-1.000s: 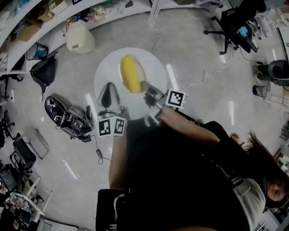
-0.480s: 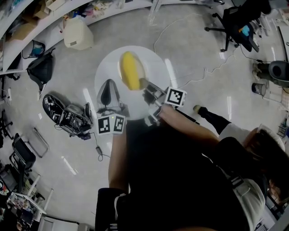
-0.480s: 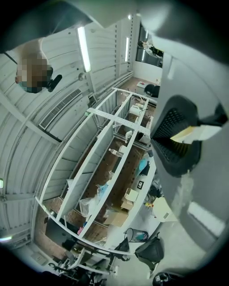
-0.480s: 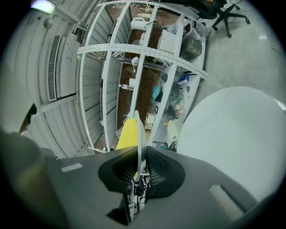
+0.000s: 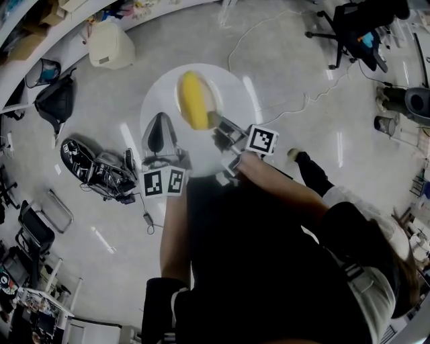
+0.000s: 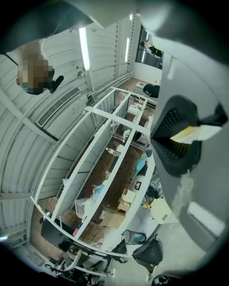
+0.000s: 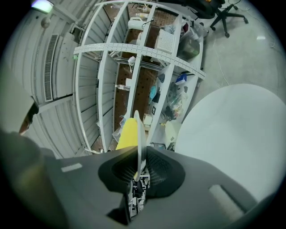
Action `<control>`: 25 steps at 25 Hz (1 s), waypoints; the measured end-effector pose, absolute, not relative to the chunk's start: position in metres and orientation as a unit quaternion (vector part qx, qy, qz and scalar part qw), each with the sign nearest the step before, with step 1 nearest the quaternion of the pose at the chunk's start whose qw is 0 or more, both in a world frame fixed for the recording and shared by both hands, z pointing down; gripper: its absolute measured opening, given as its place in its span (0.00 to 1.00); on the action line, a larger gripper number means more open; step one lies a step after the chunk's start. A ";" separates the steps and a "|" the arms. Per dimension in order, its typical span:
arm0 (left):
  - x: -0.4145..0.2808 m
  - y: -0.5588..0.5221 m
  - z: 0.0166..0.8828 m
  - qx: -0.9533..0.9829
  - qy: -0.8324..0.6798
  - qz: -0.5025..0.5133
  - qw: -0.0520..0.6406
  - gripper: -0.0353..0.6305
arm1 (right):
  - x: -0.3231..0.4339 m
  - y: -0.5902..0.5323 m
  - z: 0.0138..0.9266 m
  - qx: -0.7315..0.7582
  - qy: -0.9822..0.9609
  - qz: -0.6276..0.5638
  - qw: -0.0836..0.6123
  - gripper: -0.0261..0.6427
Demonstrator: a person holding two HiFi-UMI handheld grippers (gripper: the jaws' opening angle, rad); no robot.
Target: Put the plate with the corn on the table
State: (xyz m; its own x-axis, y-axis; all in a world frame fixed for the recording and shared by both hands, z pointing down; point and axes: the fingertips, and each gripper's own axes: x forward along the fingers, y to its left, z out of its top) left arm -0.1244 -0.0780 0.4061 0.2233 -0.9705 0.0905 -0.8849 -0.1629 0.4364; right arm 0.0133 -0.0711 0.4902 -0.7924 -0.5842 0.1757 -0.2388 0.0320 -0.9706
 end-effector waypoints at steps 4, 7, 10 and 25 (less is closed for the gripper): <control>-0.126 -0.084 0.413 0.756 -0.613 -0.104 0.207 0.06 | 0.011 -0.075 0.497 -0.295 0.699 -0.636 0.139 0.11; -0.126 -0.089 0.418 0.754 -0.613 -0.105 0.211 0.06 | 0.010 -0.080 0.501 -0.292 0.701 -0.636 0.140 0.11; -0.127 -0.093 0.424 0.754 -0.612 -0.103 0.215 0.06 | 0.009 -0.084 0.507 -0.295 0.700 -0.636 0.137 0.11; -0.129 -0.106 0.455 0.752 -0.610 -0.099 0.228 0.06 | 0.007 -0.101 0.544 -0.310 0.691 -0.637 0.144 0.11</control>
State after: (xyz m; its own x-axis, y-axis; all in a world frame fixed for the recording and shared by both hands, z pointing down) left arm -0.1295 -0.1057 0.4553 0.2359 -0.9631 0.1298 -0.8726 -0.1512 0.4644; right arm 0.0073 -0.1014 0.5441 -0.7659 -0.6123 0.1962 -0.2450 -0.0041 -0.9695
